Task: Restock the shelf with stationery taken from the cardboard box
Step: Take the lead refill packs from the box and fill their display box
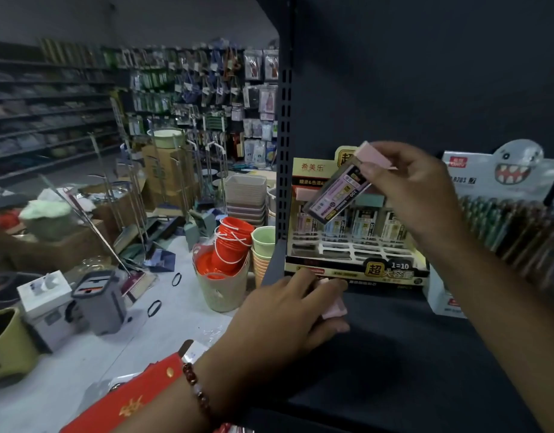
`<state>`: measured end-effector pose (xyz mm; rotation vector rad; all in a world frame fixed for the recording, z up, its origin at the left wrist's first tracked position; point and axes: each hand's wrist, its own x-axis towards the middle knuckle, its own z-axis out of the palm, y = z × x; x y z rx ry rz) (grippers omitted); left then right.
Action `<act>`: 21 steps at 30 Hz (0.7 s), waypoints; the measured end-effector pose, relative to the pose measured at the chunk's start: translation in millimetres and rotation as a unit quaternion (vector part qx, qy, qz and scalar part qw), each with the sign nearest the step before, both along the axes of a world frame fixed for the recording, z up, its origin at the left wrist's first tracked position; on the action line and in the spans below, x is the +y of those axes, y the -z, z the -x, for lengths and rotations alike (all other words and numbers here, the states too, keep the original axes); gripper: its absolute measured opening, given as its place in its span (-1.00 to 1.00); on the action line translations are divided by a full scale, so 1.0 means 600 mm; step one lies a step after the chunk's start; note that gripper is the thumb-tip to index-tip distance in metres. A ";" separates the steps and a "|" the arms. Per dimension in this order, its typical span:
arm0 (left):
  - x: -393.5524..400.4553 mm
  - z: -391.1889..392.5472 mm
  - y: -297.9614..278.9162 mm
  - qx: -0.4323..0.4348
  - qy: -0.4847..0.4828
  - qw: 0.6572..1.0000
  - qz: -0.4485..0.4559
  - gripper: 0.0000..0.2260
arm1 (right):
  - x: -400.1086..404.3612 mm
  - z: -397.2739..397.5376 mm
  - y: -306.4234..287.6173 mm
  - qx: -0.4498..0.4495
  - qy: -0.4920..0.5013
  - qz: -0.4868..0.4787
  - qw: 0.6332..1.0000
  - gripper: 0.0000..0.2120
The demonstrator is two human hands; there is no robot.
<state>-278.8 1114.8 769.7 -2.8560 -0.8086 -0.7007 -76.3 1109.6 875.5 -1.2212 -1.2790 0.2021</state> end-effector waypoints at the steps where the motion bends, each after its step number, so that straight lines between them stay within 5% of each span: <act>1: -0.002 0.000 -0.001 -0.005 -0.001 1.000 0.007 -0.55 | 0.008 0.005 -0.004 -0.016 0.007 0.006 1.000 -0.79; 21: -0.001 0.005 -0.007 -0.031 -0.005 0.997 0.073 -0.48 | 0.077 0.022 0.076 -0.156 0.077 0.025 0.984 -0.70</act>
